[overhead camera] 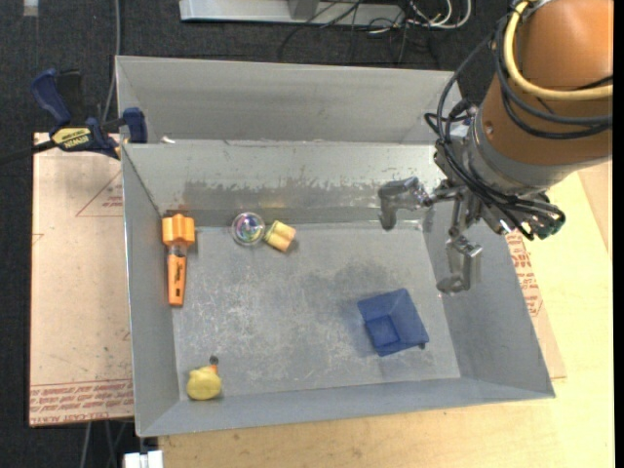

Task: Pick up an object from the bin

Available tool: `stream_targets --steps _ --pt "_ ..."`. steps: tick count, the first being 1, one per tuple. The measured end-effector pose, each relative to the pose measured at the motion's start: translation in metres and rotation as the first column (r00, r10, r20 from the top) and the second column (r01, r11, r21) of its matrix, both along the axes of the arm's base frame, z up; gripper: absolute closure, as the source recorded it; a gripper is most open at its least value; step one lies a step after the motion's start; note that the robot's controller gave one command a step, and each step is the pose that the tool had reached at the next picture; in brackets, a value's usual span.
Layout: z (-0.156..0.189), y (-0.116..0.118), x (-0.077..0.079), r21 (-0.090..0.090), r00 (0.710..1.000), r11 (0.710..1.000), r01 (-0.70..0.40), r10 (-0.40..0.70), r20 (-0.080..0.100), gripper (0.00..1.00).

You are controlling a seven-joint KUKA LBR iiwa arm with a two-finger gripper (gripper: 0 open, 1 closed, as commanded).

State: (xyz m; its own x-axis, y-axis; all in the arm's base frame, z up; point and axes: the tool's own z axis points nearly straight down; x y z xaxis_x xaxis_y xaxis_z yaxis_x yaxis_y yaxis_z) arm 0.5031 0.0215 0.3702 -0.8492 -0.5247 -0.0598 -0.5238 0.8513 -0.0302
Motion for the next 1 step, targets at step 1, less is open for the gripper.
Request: stream_targets --steps 1 --pt "-0.1664 -0.0257 -0.0218 -0.003 0.997 0.997 -0.071 0.071 -0.007 0.0"
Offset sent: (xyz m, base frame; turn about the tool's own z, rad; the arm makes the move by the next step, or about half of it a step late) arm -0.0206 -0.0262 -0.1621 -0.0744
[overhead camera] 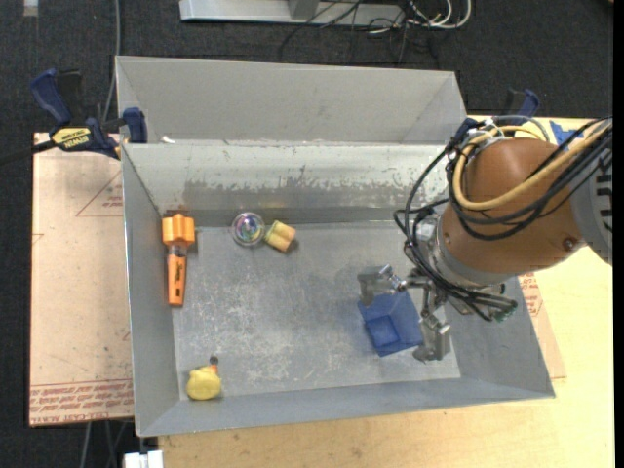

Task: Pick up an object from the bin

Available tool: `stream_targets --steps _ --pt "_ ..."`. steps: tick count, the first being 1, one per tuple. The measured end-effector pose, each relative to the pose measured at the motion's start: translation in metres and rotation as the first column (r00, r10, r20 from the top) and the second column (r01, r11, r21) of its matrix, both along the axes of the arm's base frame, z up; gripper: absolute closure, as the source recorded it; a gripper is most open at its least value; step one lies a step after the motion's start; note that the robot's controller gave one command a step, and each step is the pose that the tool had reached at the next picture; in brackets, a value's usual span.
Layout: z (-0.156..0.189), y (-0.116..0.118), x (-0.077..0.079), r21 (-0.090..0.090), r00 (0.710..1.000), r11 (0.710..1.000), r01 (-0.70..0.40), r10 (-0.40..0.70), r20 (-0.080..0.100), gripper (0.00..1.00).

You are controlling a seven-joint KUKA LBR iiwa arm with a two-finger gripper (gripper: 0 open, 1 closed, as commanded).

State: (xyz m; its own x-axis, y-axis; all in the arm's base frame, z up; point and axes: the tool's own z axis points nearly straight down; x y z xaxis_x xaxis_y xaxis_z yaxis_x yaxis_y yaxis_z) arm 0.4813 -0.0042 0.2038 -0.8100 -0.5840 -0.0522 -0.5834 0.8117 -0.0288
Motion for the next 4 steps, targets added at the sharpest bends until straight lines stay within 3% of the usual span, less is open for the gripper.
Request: stream_targets --steps 1,2,3,4 --pt "-0.01 0.01 0.038 0.006 0.998 0.998 0.062 -0.062 0.003 0.0" --pt "-0.014 -0.013 0.03 0.0 0.999 0.999 -0.044 0.044 0.005 0.0" --pt "-0.1 -0.02 0.003 0.003 0.999 0.999 -0.047 0.047 -0.003 0.0" --pt "-0.135 -0.023 0.013 -0.002 0.988 0.988 -0.156 0.156 -0.003 0.0"
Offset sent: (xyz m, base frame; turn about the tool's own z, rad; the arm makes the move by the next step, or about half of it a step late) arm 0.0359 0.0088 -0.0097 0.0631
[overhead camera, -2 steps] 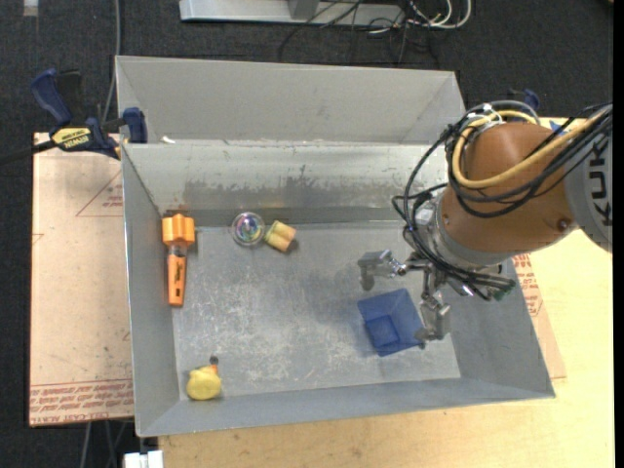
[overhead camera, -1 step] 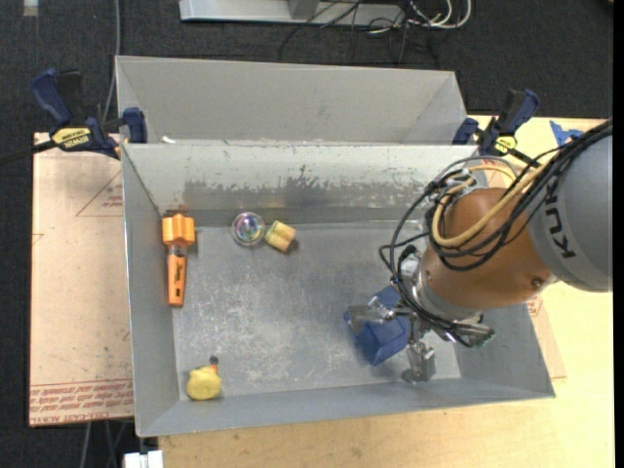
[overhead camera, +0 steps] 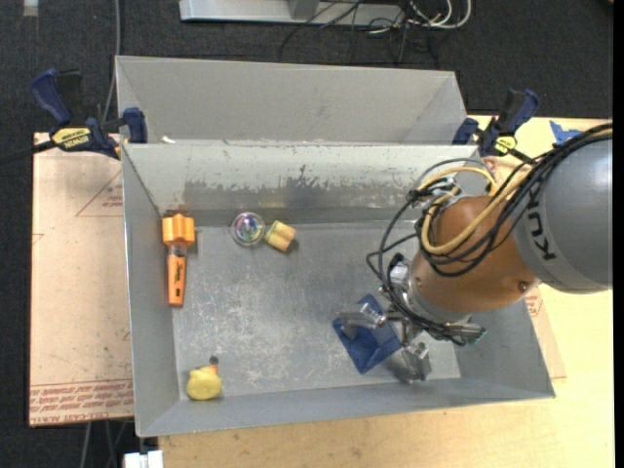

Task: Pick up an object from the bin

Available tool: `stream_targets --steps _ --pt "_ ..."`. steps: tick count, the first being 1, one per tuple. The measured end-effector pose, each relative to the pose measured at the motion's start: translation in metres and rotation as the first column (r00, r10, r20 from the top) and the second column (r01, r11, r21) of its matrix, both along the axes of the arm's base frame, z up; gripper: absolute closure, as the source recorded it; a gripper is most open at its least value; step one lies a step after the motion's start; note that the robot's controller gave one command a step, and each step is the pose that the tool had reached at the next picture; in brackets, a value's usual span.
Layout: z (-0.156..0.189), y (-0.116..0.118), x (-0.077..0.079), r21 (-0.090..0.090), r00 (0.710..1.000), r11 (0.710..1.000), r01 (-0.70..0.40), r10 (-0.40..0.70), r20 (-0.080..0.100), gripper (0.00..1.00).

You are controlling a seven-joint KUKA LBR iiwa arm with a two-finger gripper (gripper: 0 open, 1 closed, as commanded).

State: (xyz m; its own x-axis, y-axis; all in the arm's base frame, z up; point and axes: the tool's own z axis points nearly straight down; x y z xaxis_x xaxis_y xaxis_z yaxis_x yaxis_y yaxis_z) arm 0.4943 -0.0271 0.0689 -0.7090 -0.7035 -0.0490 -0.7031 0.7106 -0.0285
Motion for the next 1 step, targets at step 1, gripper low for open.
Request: stream_targets --steps 1 --pt "0.0039 0.0025 0.0027 0.003 1.0 1.0 -0.006 0.006 0.01 1.0"
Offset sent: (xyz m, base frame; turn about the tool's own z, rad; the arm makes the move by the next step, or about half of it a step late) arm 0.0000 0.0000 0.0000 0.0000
